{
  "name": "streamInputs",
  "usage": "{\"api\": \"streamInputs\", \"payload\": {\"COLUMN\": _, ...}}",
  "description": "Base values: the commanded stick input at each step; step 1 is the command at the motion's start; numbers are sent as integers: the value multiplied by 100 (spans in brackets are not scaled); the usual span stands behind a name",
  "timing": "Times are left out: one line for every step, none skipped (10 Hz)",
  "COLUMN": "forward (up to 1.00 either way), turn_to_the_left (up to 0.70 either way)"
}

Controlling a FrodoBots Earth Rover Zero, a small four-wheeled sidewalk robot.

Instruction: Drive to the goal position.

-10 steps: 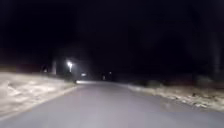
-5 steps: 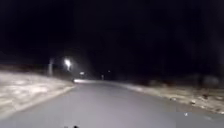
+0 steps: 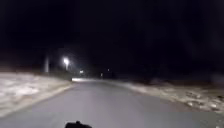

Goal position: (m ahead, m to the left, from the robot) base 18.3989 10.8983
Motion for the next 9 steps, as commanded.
{"api": "streamInputs", "payload": {"forward": 100, "turn_to_the_left": 0}}
{"api": "streamInputs", "payload": {"forward": 100, "turn_to_the_left": 0}}
{"api": "streamInputs", "payload": {"forward": 100, "turn_to_the_left": 0}}
{"api": "streamInputs", "payload": {"forward": 100, "turn_to_the_left": 0}}
{"api": "streamInputs", "payload": {"forward": 100, "turn_to_the_left": 0}}
{"api": "streamInputs", "payload": {"forward": 100, "turn_to_the_left": 0}}
{"api": "streamInputs", "payload": {"forward": 100, "turn_to_the_left": 0}}
{"api": "streamInputs", "payload": {"forward": 100, "turn_to_the_left": 0}}
{"api": "streamInputs", "payload": {"forward": 100, "turn_to_the_left": 0}}
